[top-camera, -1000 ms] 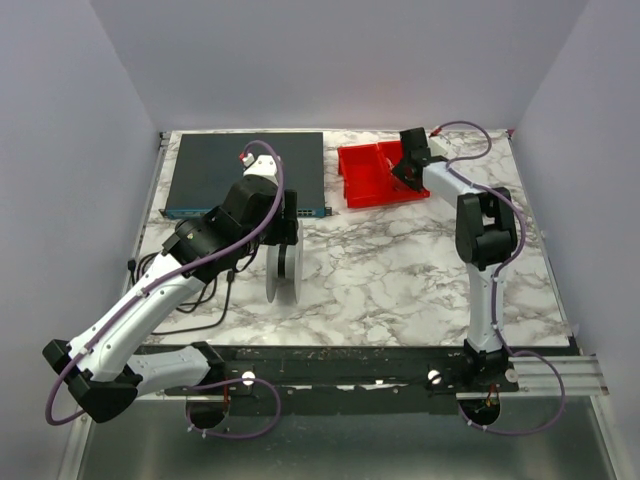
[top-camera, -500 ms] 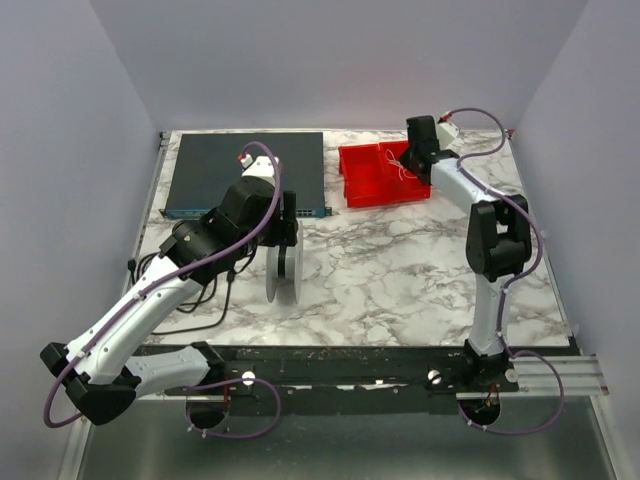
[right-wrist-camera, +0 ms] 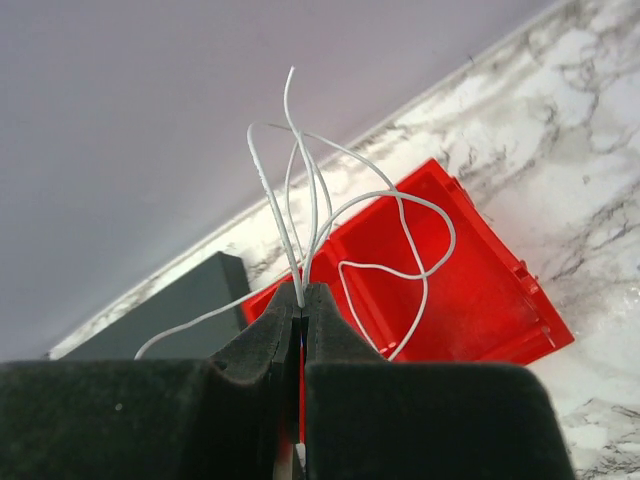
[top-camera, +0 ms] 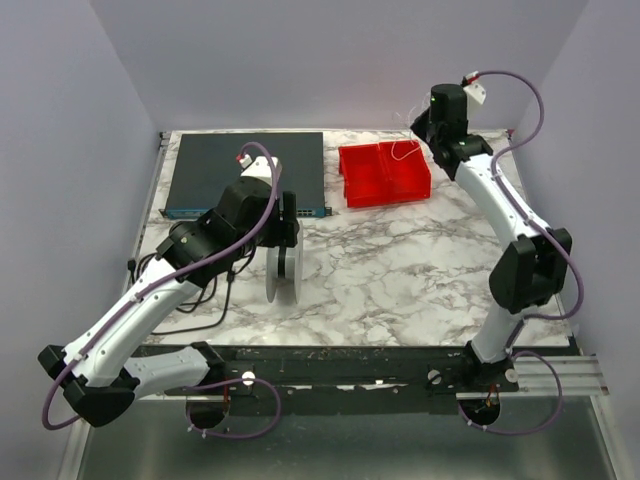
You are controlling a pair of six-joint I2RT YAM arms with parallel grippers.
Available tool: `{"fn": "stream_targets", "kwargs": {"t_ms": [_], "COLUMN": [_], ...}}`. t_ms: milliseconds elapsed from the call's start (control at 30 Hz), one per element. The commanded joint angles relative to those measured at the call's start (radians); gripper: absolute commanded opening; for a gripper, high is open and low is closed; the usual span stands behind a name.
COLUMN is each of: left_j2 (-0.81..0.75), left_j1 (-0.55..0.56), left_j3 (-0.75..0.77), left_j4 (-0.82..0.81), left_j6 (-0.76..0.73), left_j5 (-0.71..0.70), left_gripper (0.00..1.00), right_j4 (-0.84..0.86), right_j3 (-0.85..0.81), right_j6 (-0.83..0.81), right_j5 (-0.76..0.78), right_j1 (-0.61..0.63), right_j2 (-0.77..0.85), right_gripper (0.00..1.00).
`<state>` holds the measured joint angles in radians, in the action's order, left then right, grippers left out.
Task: Wrap the cables
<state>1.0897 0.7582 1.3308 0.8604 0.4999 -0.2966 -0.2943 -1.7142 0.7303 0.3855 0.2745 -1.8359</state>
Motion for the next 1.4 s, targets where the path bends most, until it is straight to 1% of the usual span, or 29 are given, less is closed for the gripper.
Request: {"fn": "stream_targets", "kwargs": {"t_ms": [0, 100, 233, 333, 400, 467, 533, 667, 800, 900, 967, 1133, 1233, 1367], "left_j2": [-0.021, -0.018, -0.024, -0.024, -0.031, -0.045, -0.053, -0.055, -0.032, 0.012, 0.043, 0.081, 0.089, 0.096], "left_j1": [-0.008, -0.008, -0.008, -0.007, 0.001, 0.026, 0.058, 0.118, 0.196, 0.251, 0.279, 0.368, 0.390, 0.394], "left_j3": [0.028, 0.030, 0.026, 0.027, 0.023, 0.013, -0.002, -0.067, -0.122, -0.127, -0.119, -0.127, -0.158, -0.158], "left_j4": [-0.030, -0.040, -0.057, -0.061, -0.066, -0.082, -0.094, -0.141, -0.203, -0.227, -0.241, -0.313, -0.398, -0.497], "left_j6": [-0.012, -0.009, -0.001, 0.003, 0.003, 0.003, 0.014, 0.045, 0.080, 0.093, 0.095, 0.105, 0.134, 0.131], "left_j5": [0.044, 0.060, 0.091, 0.124, 0.154, 0.173, 0.182, 0.206, 0.218, 0.198, 0.189, 0.153, 0.133, 0.118], "left_gripper": [0.70, 0.70, 0.70, 0.70, 0.70, 0.70, 0.70, 0.70, 0.68, 0.68, 0.67, 0.65, 0.63, 0.60], "right_j4": [-0.043, -0.091, -0.159, -0.188, -0.178, -0.177, -0.182, -0.138, -0.152, -0.151, -0.166, -0.275, -0.278, -0.223], "right_j3": [-0.032, -0.052, 0.010, 0.155, 0.286, 0.411, 0.530, 0.781, 0.894, 0.926, 0.927, 0.844, 0.767, 0.690], "right_j6": [-0.069, -0.087, -0.099, -0.081, -0.062, -0.034, 0.000, 0.040, 0.067, 0.067, 0.074, 0.168, 0.241, 0.327], "right_j5": [0.015, -0.009, -0.059, -0.109, -0.118, -0.121, -0.137, -0.187, -0.193, -0.216, -0.203, -0.164, -0.229, -0.336], "right_j1": [0.023, 0.040, 0.094, 0.150, 0.224, 0.290, 0.324, 0.334, 0.334, 0.334, 0.334, 0.335, 0.335, 0.334], "right_j2": [0.146, 0.216, 0.319, 0.423, 0.500, 0.563, 0.616, 0.713, 0.767, 0.790, 0.799, 0.782, 0.785, 0.788], "right_gripper": [0.01, 0.01, 0.01, 0.01, 0.01, 0.01, 0.01, 0.01, 0.01, 0.01, 0.01, 0.01, 0.01, 0.01]}}
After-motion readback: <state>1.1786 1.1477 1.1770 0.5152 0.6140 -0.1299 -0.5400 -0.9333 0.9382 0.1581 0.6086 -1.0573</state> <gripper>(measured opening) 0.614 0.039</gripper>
